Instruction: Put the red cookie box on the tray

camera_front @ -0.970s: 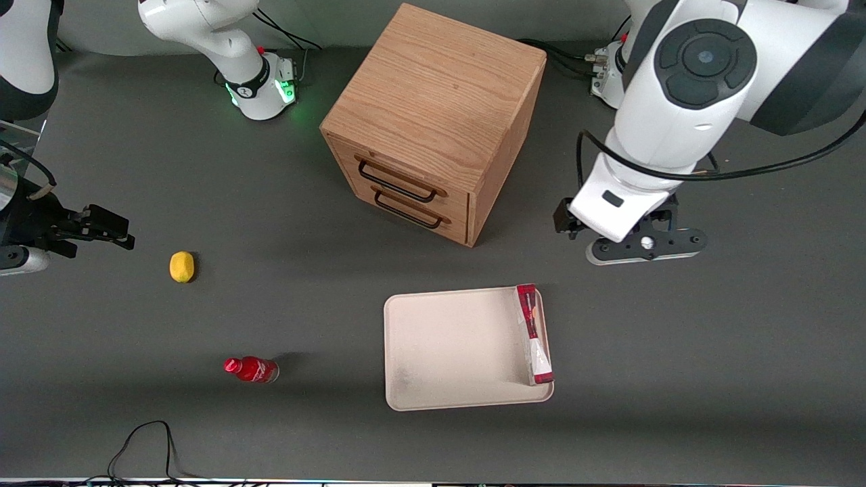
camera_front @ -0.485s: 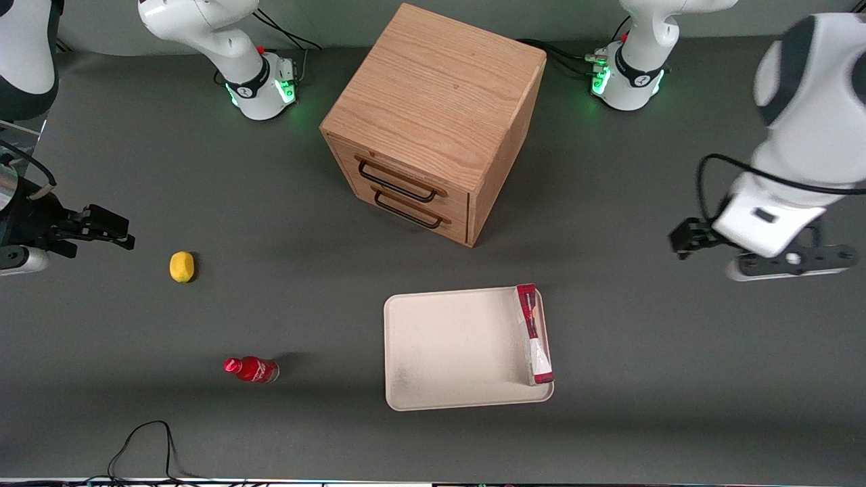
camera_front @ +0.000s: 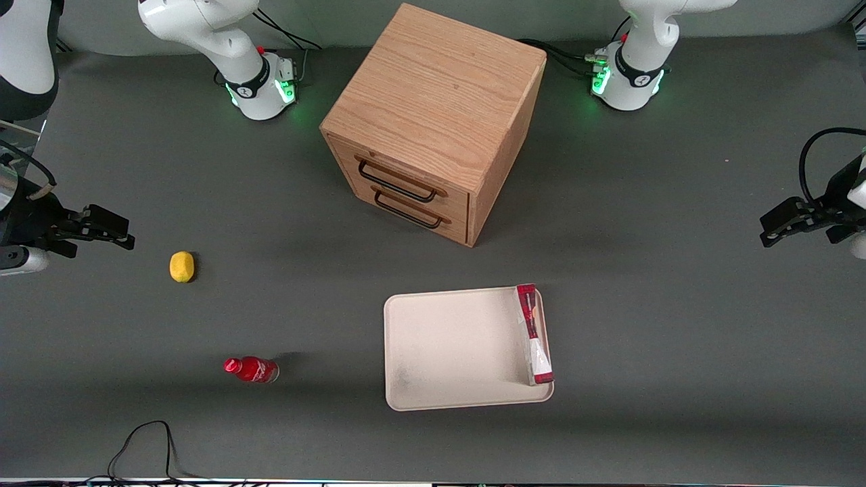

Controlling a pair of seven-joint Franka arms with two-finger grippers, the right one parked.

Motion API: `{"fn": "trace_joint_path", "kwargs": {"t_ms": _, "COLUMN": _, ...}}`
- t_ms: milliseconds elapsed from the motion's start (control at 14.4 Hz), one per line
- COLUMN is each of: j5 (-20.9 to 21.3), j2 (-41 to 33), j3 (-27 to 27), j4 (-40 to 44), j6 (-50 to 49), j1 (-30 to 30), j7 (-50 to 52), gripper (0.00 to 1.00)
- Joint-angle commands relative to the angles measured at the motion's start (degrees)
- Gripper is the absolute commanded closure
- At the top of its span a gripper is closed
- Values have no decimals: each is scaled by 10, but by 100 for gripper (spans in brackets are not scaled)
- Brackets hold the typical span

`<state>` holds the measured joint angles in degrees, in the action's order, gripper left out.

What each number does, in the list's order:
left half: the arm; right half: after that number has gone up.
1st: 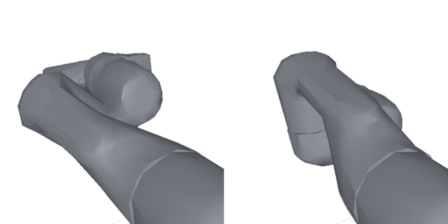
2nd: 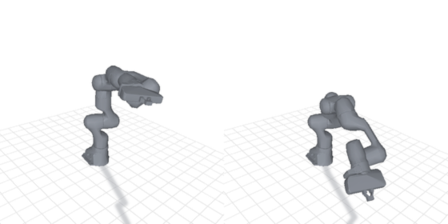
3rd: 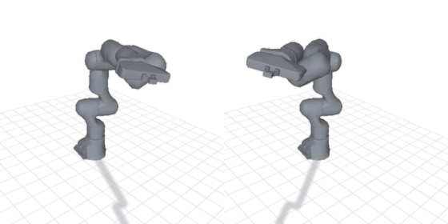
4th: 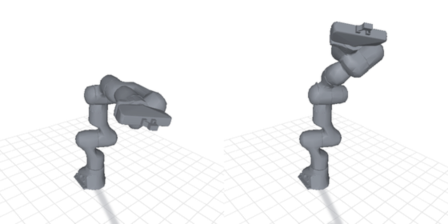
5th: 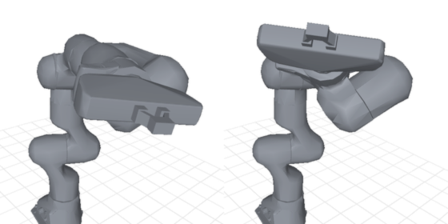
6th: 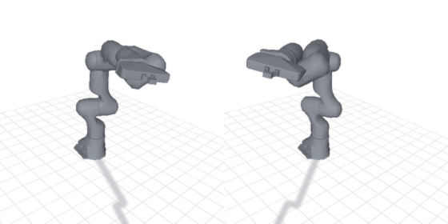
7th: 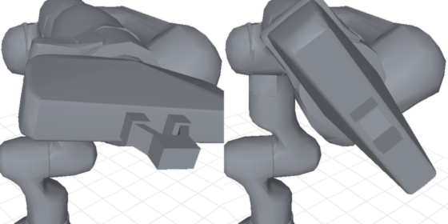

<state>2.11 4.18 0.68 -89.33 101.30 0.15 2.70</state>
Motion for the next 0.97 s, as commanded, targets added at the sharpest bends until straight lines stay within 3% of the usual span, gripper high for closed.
{"fn": "trace_joint_path", "kwargs": {"t_ms": 0, "j5": -7, "j2": -6, "j3": 1, "j4": 14, "j6": -27, "j1": 8, "j7": -1, "gripper": 0}}
{"fn": "trace_joint_path", "kwargs": {"t_ms": 416, "j5": -20, "j2": -38, "j3": 2, "j4": 26, "j6": -131, "j1": 7, "j7": 11, "gripper": 0}}
{"fn": "trace_joint_path", "kwargs": {"t_ms": 901, "j5": -19, "j2": -59, "j3": 3, "j4": 2, "j6": -154, "j1": 10, "j7": 19, "gripper": 0}}
